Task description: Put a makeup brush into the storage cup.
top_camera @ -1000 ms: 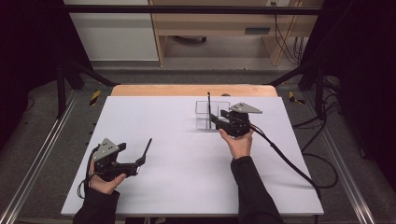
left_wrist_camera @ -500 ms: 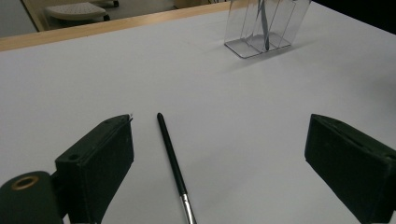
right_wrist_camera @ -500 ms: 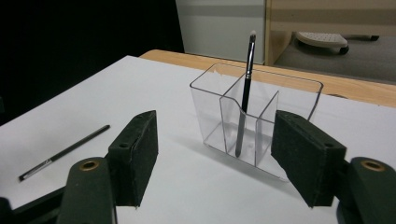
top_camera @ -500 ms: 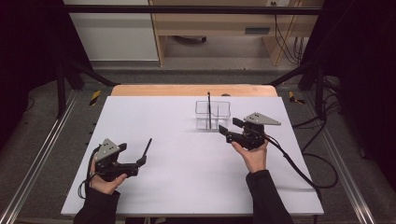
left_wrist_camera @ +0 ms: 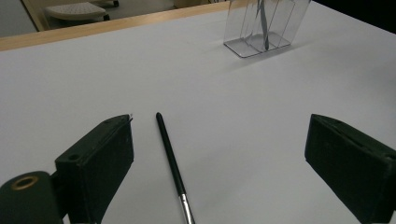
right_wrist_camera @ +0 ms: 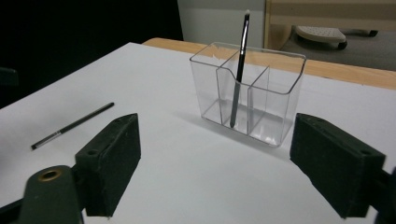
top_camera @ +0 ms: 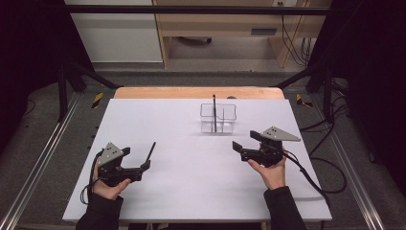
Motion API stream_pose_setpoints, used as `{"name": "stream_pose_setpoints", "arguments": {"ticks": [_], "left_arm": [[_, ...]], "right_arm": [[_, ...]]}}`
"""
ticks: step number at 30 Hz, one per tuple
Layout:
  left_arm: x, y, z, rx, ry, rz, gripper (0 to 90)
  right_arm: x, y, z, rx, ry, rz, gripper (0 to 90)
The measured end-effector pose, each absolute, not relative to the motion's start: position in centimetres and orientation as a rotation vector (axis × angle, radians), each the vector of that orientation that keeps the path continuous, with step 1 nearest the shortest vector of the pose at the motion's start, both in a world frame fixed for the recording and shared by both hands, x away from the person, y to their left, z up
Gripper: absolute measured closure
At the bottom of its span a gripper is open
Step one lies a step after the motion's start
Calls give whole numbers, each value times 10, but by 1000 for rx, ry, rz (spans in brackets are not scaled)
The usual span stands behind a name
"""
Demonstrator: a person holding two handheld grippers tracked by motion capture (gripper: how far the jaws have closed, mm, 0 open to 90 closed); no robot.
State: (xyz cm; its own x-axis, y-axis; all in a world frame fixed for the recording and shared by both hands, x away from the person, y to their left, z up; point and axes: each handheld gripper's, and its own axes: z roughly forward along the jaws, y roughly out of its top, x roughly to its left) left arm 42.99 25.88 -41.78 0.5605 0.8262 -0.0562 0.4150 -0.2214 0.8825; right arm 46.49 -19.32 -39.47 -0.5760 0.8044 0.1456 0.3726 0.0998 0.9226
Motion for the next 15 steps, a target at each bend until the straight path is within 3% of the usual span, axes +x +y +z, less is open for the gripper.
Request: {"name": "stream_pose_setpoints", "arguments": {"ticks": [6,15], "left_arm": [[429,257,-417,1846,1005,538,70],[429,259,-417,1841,1013,536,67]], "right_arm": [[454,-199,-402,1162,1995,1425,90],[438,-213,-404,1159,1965,1439,60]]}}
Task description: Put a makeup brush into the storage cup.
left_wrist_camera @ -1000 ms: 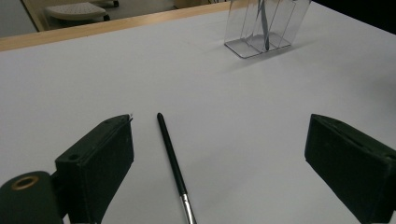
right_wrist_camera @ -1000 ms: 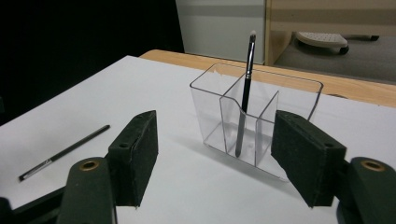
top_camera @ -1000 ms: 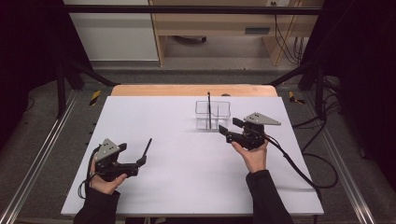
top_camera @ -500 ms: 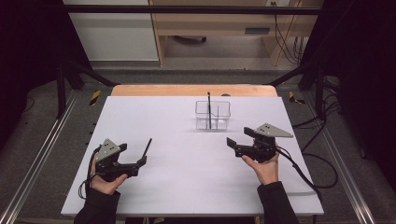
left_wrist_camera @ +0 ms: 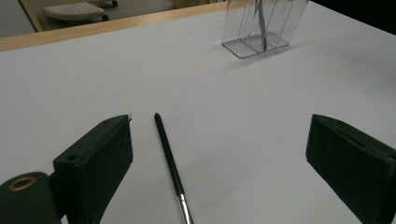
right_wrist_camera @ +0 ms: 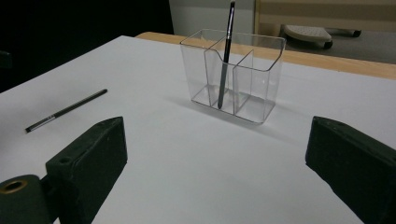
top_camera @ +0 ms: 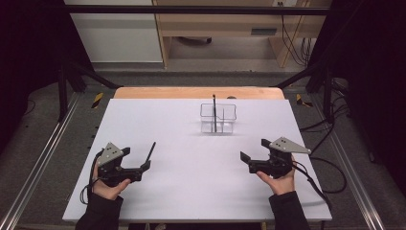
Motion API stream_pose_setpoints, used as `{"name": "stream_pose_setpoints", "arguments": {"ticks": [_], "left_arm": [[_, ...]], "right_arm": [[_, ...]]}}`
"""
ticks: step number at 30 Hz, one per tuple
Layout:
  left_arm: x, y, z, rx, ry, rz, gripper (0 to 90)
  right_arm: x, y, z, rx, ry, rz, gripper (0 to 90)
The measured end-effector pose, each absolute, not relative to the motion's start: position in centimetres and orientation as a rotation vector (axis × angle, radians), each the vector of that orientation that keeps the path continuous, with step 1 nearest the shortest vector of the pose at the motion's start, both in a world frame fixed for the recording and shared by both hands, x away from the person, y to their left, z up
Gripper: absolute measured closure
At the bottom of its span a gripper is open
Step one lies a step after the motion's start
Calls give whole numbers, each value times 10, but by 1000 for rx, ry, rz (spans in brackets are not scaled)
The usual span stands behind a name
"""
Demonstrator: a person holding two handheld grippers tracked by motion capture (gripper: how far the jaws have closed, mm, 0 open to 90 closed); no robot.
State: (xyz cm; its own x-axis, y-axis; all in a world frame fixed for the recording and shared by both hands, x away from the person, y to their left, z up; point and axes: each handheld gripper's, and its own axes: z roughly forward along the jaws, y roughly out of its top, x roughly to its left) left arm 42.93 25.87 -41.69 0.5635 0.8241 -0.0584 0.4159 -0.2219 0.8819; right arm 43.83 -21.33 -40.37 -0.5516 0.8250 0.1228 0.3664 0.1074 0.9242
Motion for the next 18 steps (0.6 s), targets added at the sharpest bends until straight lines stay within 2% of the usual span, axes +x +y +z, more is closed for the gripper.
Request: {"name": "stream_pose_setpoints", "arguments": {"ticks": [18], "left_arm": [[431,257,-416,1849,1020,540,67]], "right_arm": [[429,-223,-406,1182,1935,1446,63]]}}
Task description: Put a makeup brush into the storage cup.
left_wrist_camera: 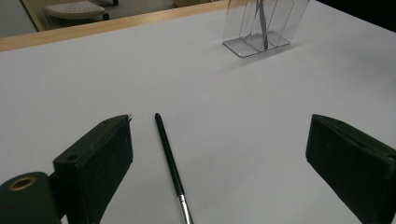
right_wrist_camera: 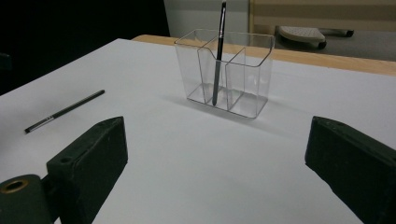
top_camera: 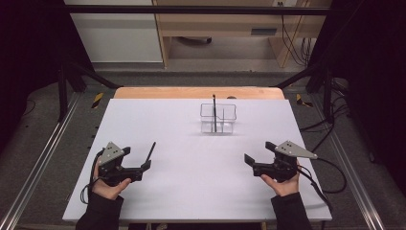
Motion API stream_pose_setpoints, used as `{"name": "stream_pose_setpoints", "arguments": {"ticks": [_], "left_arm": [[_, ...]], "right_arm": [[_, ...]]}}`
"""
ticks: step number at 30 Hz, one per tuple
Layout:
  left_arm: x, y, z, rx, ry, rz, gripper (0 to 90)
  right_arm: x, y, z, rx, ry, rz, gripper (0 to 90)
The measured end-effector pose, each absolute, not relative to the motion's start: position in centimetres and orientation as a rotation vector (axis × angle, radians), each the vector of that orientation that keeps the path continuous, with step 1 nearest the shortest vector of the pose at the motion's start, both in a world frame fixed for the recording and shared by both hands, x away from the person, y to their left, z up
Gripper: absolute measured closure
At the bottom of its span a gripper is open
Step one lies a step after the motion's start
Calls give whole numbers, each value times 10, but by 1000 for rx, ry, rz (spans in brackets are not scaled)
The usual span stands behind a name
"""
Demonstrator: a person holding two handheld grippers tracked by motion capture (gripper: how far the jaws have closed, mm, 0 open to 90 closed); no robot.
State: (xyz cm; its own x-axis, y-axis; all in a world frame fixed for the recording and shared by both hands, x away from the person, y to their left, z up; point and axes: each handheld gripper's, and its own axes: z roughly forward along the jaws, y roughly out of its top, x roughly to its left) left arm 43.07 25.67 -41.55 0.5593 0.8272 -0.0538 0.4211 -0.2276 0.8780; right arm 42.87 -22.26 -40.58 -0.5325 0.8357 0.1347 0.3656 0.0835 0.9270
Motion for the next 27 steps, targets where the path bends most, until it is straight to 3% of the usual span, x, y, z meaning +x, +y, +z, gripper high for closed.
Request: {"name": "stream_pose_setpoints", "arguments": {"ticks": [27], "left_arm": [[467,254,-422,1947,1127,541,87]], "right_arm": [[430,-220,-406,1189,1951,1442,68]]}}
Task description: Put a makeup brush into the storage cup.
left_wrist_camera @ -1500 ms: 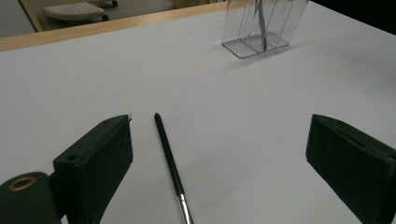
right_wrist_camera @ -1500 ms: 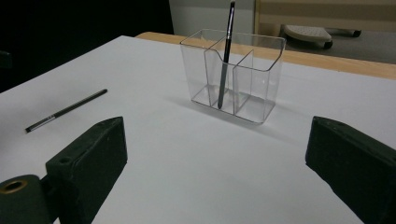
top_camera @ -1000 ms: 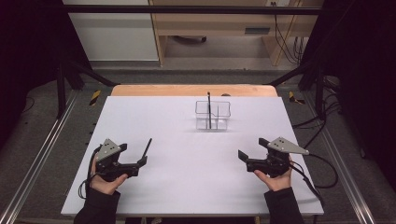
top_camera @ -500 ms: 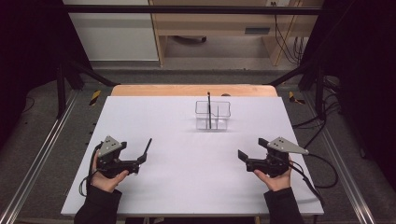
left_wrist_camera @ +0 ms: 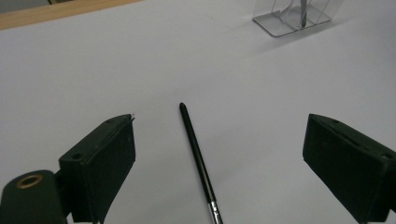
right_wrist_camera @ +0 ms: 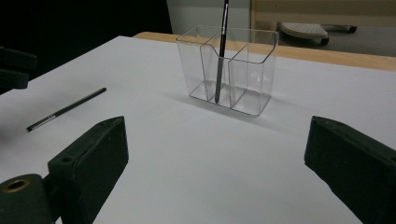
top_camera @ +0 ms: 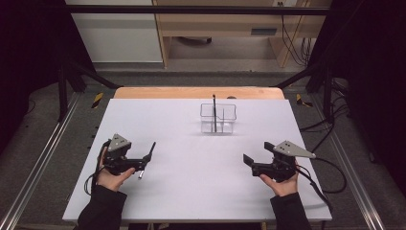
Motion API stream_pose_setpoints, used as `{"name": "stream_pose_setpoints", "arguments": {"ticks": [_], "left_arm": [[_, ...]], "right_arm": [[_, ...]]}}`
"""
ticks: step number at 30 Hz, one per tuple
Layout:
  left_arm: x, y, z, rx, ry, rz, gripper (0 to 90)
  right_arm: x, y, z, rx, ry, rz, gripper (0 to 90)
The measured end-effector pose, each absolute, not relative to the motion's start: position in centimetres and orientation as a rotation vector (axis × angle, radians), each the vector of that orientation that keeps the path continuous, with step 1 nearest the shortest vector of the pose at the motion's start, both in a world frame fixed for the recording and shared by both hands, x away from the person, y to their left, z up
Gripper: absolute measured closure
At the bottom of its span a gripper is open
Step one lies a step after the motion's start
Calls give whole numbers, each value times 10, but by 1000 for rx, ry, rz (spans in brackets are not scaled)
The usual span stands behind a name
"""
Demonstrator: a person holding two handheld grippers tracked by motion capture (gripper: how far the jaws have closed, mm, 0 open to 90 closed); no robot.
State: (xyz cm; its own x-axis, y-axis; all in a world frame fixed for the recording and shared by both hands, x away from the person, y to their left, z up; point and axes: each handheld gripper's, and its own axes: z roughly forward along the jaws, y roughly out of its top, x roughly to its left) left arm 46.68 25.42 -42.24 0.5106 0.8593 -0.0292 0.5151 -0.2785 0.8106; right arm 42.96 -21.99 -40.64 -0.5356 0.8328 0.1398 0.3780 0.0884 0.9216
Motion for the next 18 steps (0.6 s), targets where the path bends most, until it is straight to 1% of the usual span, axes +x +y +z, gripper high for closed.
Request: {"name": "stream_pose_setpoints", "arguments": {"ticks": [11,14,18], "left_arm": [[480,253,-441,2032,1186,530,111],[482,253,-447,2051,1205,510,115],[482,252,-452,2075,1215,508,135]], "right_arm": [[431,-217,-409,1192,1967,1436,69],[431,-217,-408,1192,1963,1443,71],[430,-217,-408,1193,1964,1445,71]]}}
